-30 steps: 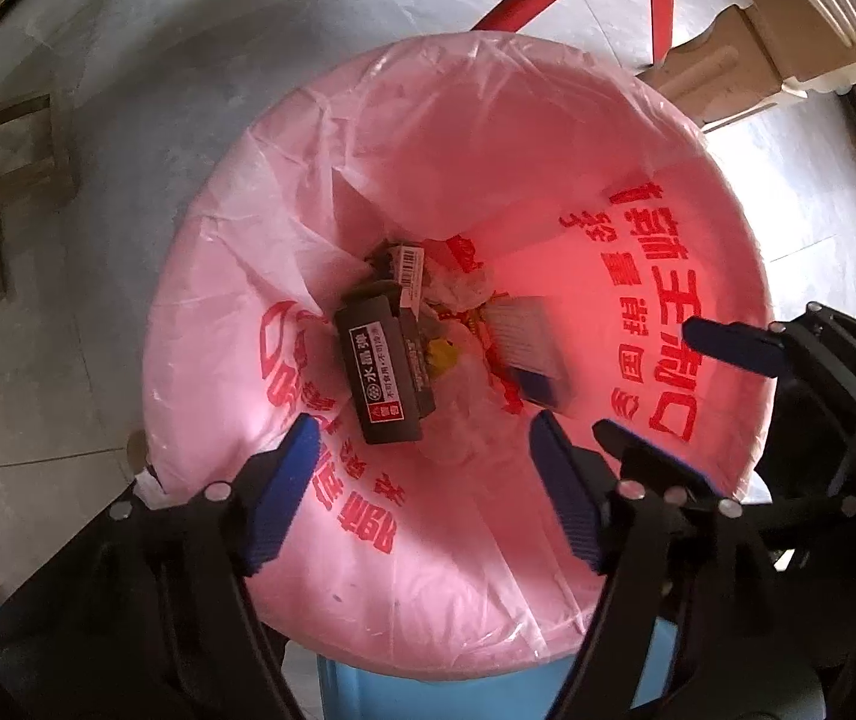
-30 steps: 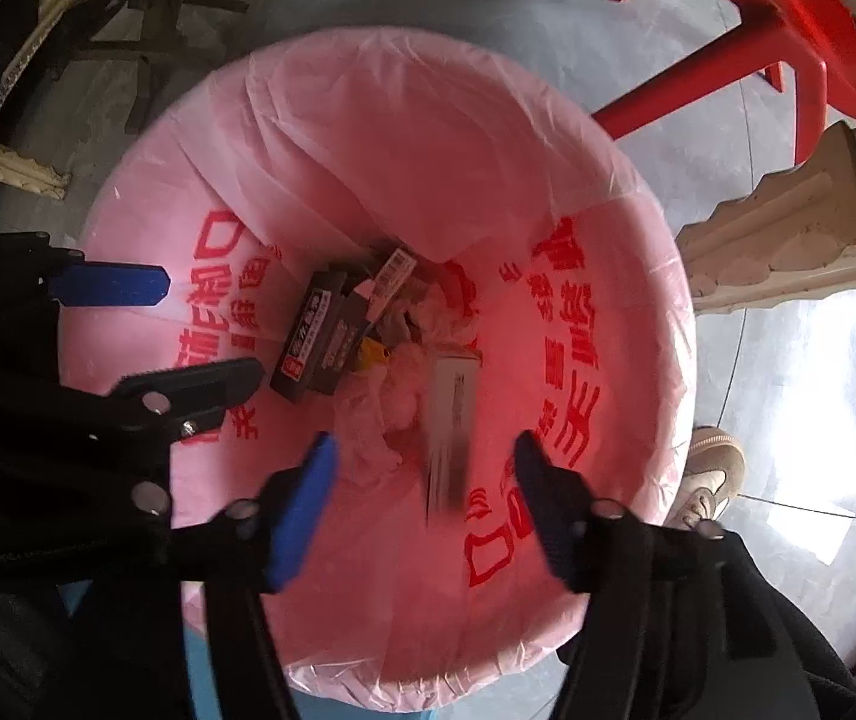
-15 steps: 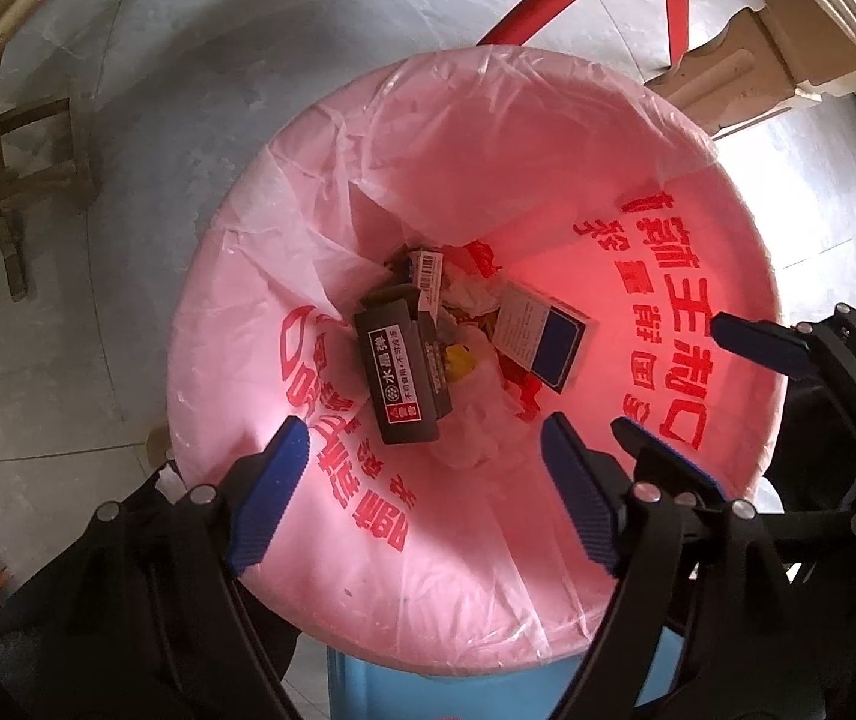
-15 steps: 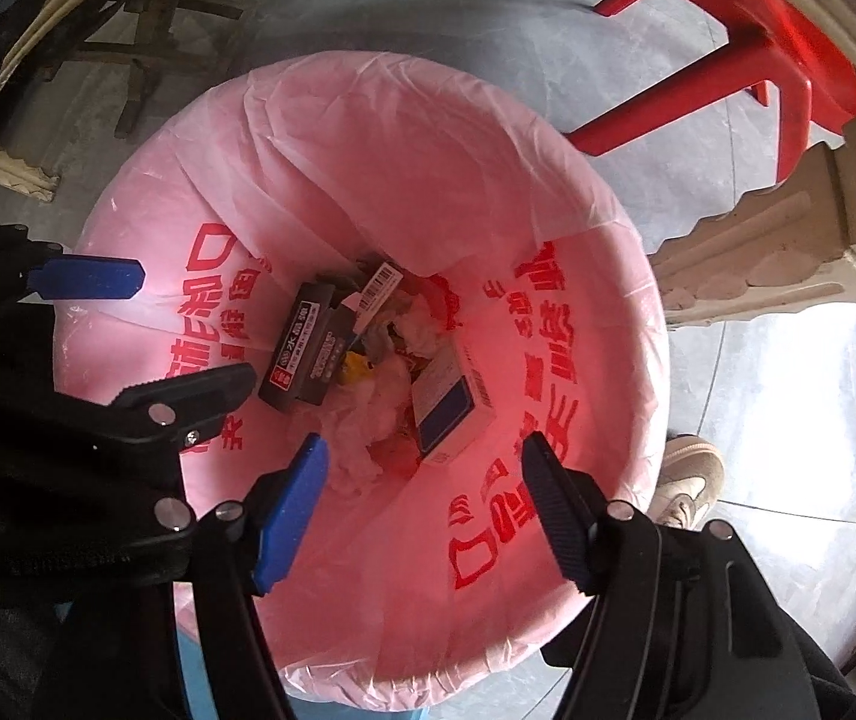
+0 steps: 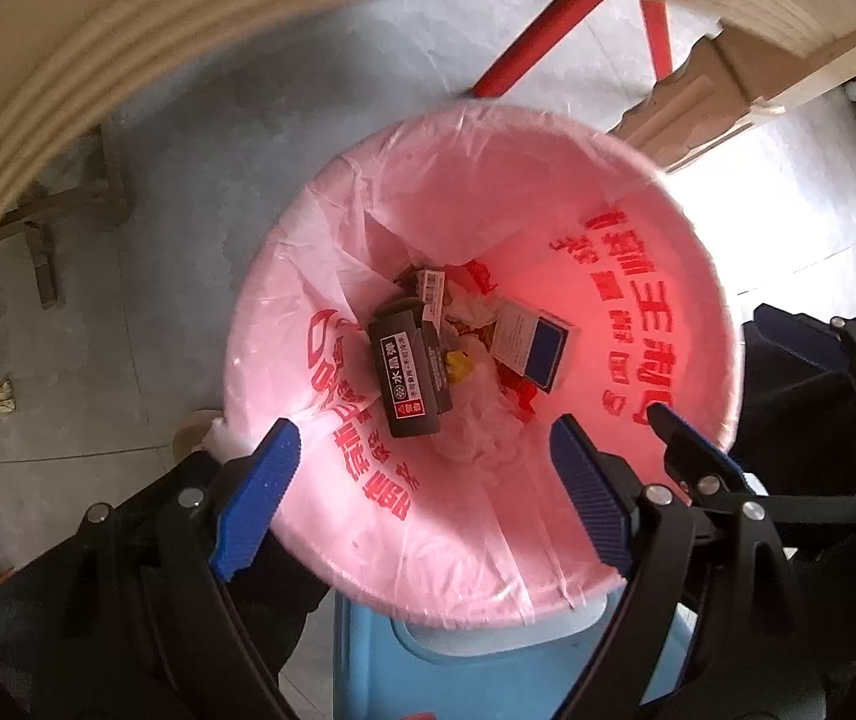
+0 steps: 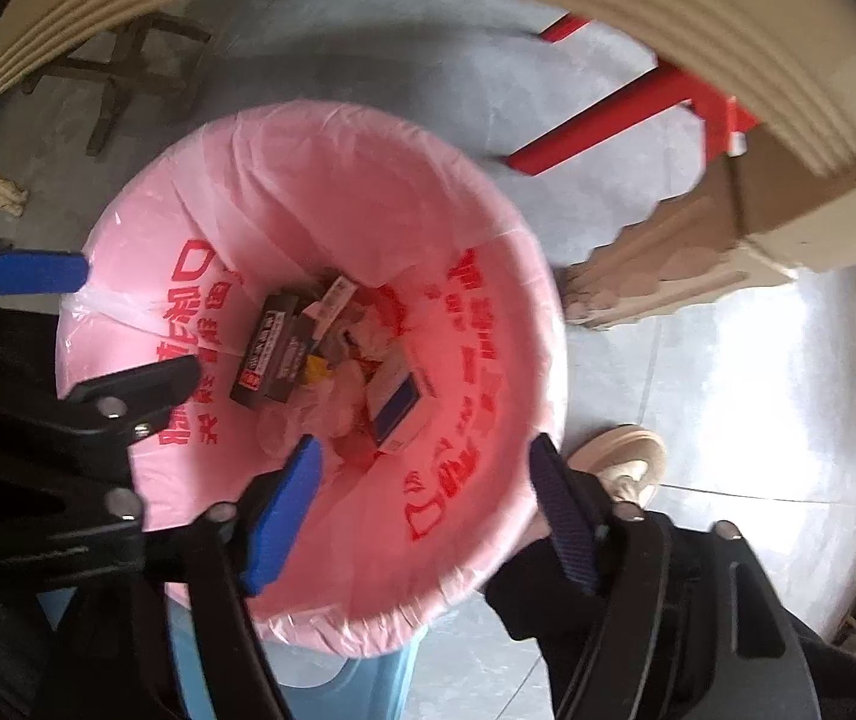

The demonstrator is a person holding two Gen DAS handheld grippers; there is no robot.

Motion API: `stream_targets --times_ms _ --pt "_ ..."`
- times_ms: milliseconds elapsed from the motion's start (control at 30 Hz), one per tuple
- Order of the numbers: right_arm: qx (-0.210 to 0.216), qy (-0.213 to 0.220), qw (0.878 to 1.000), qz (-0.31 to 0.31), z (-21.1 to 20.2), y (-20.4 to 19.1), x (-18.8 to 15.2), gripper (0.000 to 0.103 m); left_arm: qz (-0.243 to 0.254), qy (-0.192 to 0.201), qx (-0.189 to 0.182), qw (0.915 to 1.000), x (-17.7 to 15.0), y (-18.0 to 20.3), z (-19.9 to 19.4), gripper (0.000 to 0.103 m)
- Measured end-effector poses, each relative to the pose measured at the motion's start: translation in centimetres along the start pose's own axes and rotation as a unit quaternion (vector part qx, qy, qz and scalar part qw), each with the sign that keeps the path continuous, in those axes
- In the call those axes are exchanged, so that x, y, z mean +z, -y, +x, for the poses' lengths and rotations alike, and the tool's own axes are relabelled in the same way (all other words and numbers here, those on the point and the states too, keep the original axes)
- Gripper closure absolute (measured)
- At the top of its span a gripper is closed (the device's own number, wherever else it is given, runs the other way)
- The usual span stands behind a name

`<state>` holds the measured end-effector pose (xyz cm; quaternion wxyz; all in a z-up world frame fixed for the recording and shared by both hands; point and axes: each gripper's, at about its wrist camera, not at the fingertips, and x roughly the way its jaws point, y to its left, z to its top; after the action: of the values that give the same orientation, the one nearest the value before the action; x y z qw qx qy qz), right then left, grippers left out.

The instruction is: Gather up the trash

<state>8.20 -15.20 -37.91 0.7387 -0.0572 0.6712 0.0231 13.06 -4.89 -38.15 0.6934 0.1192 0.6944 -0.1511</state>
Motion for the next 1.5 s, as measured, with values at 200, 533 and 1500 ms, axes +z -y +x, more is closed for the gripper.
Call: stream_targets --times_ms 200,533,1500 --pt "-0.01 0.037 0.998 0.052 -3.9 1.5 -0.5 0.026 -0.007 0.082 0.003 0.9966 -1.5 0.7 -6.2 0.02" --pt "-0.037 0.214 0.972 0.087 -16.1 2.1 -3.2 0.021 -0.055 0.24 0.033 0.9686 -6.2 0.7 -18.2 0.018" --pt "-0.114 0.479 0.854 0.166 -40.4 2.1 -14.6 0.007 -0.093 0.454 0.083 0.8824 -16.4 4.6 -36.4 0.006"
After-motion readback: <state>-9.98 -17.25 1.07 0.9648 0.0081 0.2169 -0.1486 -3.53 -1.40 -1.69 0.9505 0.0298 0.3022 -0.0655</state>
